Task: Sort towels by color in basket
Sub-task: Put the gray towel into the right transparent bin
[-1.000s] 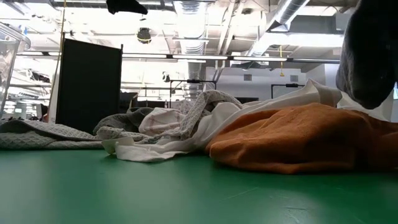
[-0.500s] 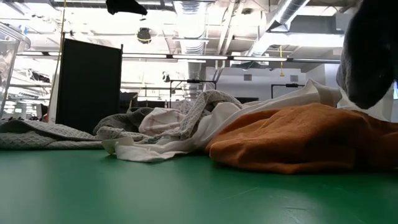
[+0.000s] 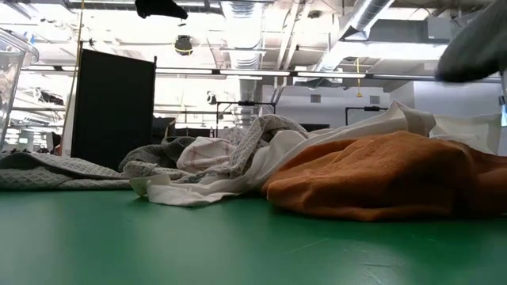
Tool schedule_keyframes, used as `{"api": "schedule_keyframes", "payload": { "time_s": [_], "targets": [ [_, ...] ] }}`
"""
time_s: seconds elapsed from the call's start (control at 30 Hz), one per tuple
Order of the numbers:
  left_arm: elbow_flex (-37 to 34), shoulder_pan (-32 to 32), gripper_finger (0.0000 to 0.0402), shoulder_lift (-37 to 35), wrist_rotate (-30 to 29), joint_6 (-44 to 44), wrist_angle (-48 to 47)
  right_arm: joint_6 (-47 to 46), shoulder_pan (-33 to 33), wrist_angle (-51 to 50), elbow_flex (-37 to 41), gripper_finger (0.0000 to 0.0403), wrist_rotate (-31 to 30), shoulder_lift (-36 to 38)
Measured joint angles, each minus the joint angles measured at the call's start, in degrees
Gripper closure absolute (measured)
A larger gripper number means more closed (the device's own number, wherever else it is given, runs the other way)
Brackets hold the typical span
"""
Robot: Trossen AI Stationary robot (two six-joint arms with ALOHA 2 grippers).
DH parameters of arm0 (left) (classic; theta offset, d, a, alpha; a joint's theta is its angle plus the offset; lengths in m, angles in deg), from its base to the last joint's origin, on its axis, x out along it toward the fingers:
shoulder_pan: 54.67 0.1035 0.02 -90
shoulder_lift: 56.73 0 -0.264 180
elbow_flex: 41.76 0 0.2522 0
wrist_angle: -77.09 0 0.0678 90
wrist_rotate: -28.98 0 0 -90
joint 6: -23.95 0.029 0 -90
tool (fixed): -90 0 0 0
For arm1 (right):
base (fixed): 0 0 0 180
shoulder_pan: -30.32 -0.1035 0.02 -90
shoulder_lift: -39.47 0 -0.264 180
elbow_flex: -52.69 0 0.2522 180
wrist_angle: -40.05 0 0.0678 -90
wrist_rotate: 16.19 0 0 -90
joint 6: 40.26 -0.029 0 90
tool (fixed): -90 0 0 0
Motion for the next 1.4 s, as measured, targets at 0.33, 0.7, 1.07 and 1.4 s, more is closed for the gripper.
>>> {"api": "schedule_keyframes", "payload": {
  "time_s": [0.33, 0.7, 1.07, 1.4],
  "targets": [
    [0.00, 0.00, 0.0085, 0.00, 0.00, -0.04, -0.34, -25.60, -9.95, 0.10, 0.02, 0.0384, 11.14, 4.52],
    [0.00, 0.00, 0.0085, -0.01, 0.00, -0.74, -0.55, -47.61, -19.31, 2.51, 0.04, 0.0381, 11.96, 7.47],
    [0.00, 0.00, 0.0085, 0.00, -0.78, -0.83, -0.48, -26.35, -9.11, 0.00, 1.92, 0.0379, 5.61, 6.79],
    [0.00, 0.00, 0.0085, 0.00, -0.90, -0.68, -0.95, -8.42, -0.83, 4.81, 12.31, 0.0379, 5.35, 6.75]
  ]
}}
